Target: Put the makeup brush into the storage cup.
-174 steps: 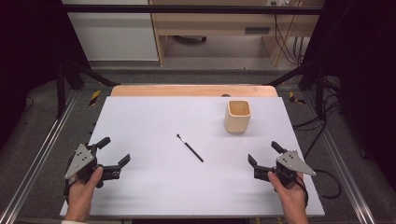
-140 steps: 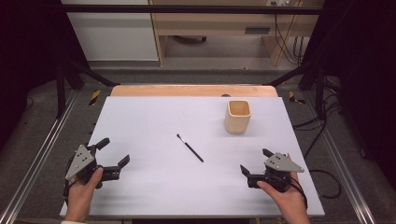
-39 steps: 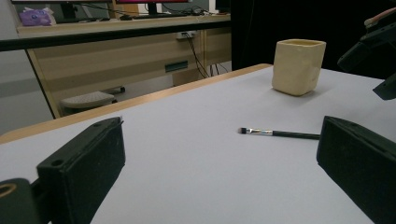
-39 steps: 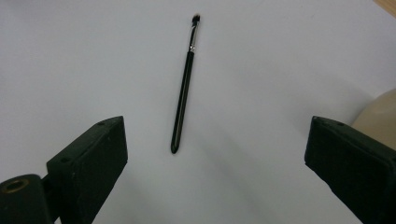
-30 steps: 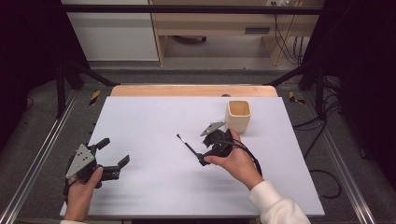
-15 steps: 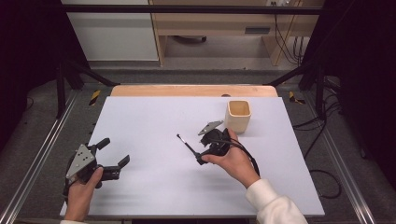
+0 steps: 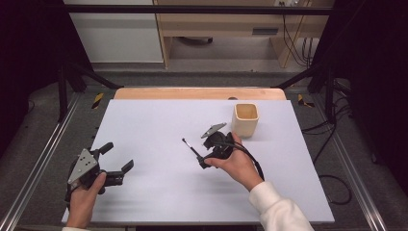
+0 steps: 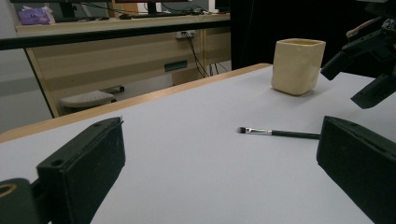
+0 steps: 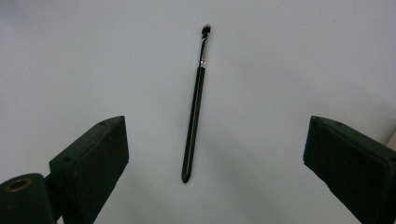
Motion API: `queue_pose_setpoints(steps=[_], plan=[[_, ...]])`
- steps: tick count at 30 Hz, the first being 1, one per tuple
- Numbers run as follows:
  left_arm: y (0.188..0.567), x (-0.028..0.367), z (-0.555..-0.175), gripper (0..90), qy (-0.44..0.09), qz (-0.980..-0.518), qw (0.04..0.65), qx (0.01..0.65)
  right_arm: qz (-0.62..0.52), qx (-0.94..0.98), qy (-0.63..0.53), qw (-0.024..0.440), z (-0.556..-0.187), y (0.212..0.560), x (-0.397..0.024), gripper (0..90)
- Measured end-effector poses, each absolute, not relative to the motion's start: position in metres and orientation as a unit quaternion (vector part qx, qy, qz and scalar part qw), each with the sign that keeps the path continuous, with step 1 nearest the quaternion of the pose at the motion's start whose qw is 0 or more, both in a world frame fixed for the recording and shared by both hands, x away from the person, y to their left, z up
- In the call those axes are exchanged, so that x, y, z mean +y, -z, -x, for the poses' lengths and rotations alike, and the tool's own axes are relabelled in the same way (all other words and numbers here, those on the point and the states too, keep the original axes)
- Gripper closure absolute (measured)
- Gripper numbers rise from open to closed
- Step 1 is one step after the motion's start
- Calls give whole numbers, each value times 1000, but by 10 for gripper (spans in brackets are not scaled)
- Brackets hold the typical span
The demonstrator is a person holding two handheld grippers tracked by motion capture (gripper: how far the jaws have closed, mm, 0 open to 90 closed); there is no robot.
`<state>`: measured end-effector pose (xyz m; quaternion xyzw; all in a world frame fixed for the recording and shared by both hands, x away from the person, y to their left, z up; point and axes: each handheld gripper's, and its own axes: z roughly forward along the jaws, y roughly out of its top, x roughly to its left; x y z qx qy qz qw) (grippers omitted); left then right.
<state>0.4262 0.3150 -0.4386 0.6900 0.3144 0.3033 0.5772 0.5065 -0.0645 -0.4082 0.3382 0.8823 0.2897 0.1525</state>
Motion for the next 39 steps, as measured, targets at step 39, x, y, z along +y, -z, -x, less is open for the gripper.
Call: queue_pose_setpoints(steps=[39], plan=[[439,314,-427,9,-302,-692,576,313,-347,889,-265,139,-527,435,-43,172]])
